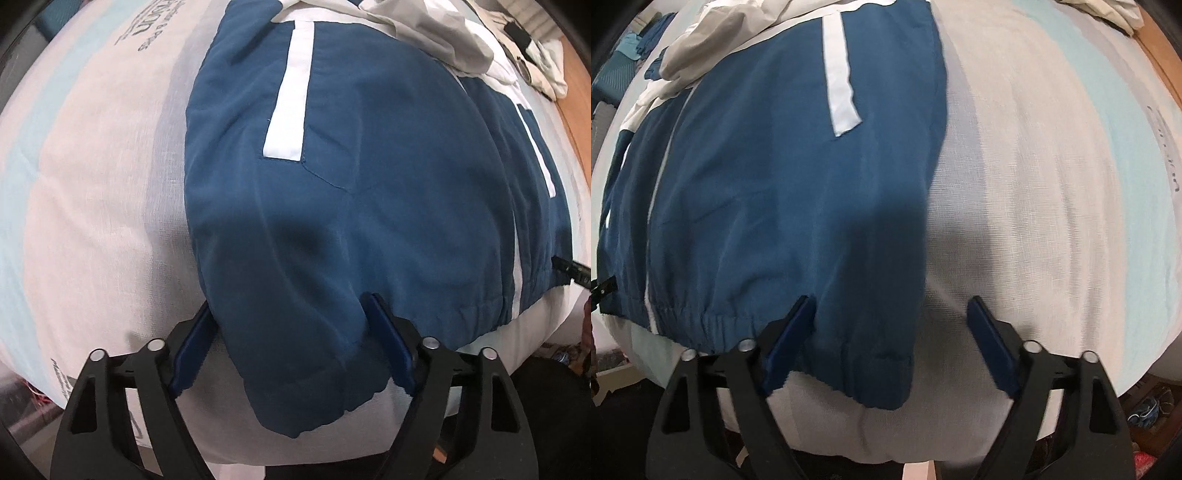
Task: Fold large clothes
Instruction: 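Move both grippers to the navy hem of the hoodie, then grasp the navy hem with the left gripper while the right gripper grasps it too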
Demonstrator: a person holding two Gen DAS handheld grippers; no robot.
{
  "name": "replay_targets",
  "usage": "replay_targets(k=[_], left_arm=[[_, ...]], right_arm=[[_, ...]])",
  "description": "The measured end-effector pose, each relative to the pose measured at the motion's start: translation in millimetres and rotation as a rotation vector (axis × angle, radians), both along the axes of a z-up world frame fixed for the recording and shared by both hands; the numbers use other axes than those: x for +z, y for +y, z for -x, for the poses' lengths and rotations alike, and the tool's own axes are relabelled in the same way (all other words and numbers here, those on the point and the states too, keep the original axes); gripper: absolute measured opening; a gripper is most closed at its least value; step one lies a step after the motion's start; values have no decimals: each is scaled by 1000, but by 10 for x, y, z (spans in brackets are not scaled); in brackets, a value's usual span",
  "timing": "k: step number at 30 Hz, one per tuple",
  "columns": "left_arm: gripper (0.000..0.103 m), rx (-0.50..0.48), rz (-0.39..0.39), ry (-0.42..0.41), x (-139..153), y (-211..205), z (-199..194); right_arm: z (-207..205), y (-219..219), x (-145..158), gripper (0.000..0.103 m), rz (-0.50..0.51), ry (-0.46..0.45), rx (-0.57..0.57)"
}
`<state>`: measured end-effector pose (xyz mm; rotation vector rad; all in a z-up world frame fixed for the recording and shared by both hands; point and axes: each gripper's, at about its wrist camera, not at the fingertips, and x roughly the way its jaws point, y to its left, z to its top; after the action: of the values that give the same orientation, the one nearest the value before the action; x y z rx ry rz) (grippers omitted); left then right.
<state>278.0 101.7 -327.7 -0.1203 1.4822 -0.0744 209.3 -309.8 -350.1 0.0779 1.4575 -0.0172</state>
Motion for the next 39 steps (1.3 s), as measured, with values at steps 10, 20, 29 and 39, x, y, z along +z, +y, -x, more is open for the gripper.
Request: replay_targets(k=[10, 20, 29, 39], left_arm=[[31, 8, 42, 24, 105, 176, -10], [8, -56, 47, 32, 314, 156, -159], [4, -80, 55, 18, 497, 207, -216], [4, -139, 46, -26, 964, 114, -320]], right_arm=[[-20, 191, 64, 64, -3, 41, 13], [-128, 339, 47, 44, -28, 76, 17], [-304, 481, 297, 10, -97, 83, 47], [-385, 321, 841, 9, -147, 31, 86]])
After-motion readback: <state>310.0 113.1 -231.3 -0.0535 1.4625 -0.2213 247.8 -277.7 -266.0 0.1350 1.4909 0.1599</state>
